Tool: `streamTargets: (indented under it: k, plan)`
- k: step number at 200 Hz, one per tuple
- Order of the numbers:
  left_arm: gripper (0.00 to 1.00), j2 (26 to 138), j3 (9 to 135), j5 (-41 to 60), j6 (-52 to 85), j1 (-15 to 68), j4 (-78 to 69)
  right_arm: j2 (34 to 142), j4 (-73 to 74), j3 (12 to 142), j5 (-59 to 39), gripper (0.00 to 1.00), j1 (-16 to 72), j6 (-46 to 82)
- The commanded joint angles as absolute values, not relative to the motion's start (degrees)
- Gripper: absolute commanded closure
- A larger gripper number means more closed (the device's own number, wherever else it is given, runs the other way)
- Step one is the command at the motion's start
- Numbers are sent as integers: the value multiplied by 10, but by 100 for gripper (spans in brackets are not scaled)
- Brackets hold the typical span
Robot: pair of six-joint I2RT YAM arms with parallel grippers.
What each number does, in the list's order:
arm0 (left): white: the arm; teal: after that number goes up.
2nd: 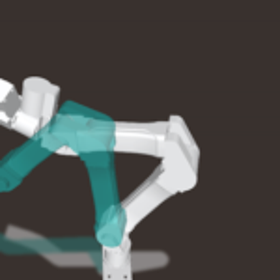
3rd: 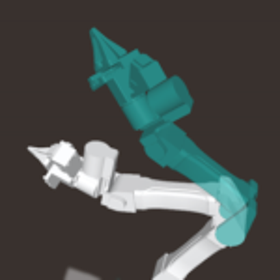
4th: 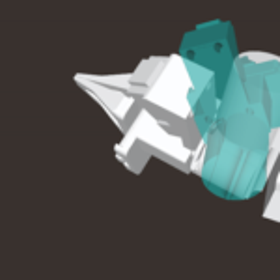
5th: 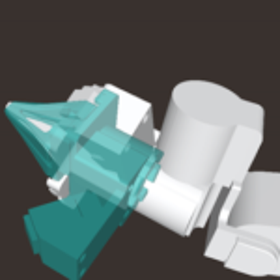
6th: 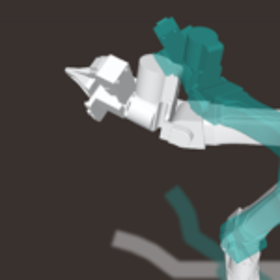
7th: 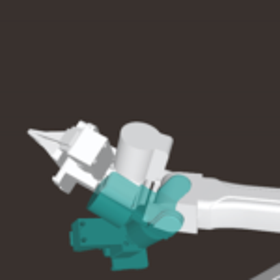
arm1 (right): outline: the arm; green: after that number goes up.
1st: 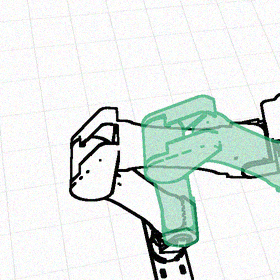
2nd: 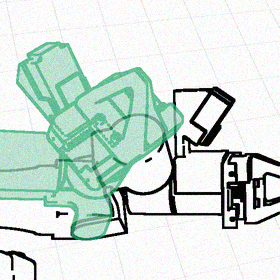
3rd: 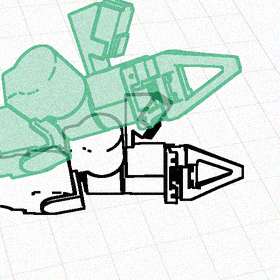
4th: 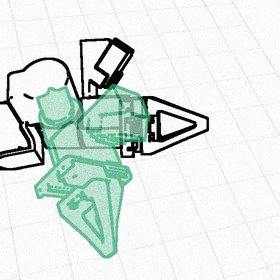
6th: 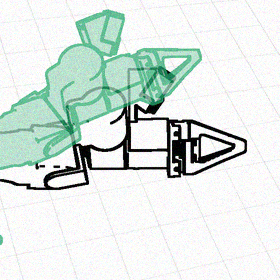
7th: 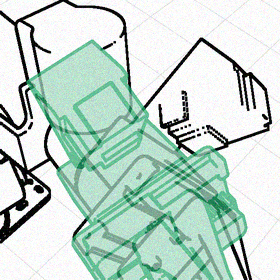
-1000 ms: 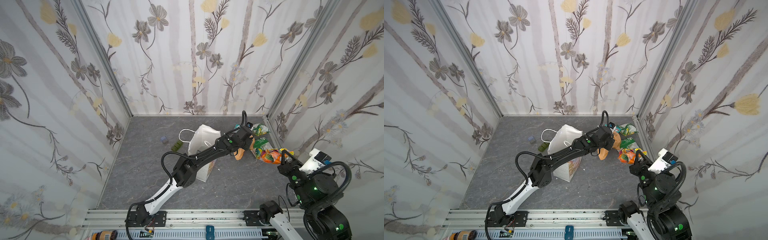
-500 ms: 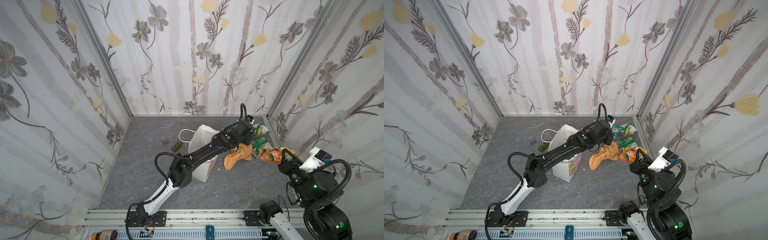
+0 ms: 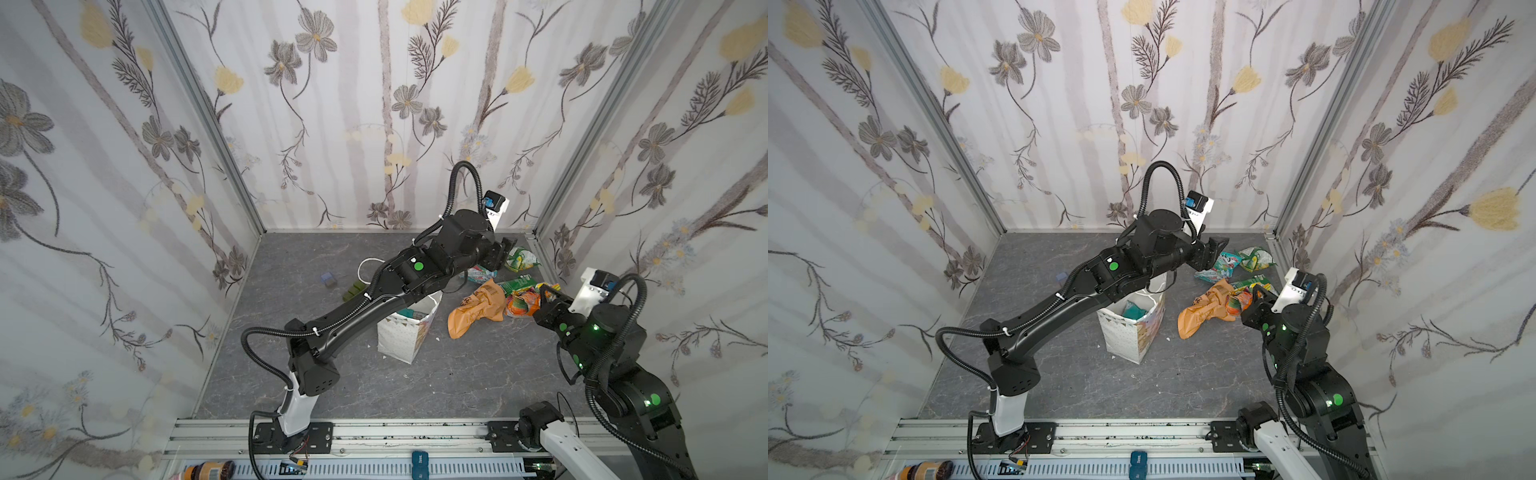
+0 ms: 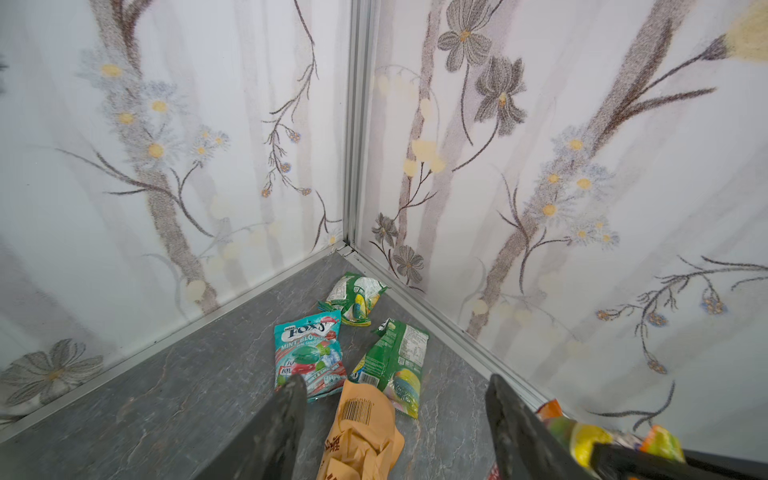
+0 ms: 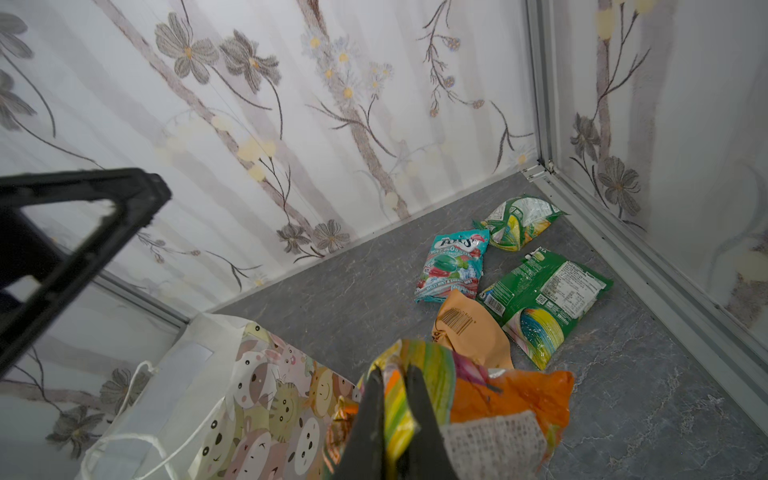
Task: Take the snacks out of the paper bag
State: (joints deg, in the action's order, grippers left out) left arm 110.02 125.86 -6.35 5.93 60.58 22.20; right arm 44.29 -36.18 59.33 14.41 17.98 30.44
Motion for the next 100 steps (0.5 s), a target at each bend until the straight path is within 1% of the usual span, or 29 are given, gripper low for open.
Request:
streamTargets:
  k: [1,21,46,76,100]
  plan:
    - [26,1035,1174,-113,35,605,200,487,-353,586,64,100,156,277]
    - [23,955,1076,-143,26,605,180,525,-349,559,16,100,126,277]
    - [18,866,971,-180,21,601,162,554,-324,510,-7,100,85,294]
    - [15,784,887,-199,34,584,163,584,-274,441,-45,100,27,330]
    - [13,744,847,-196,54,566,169,609,-220,383,-65,100,-5,349]
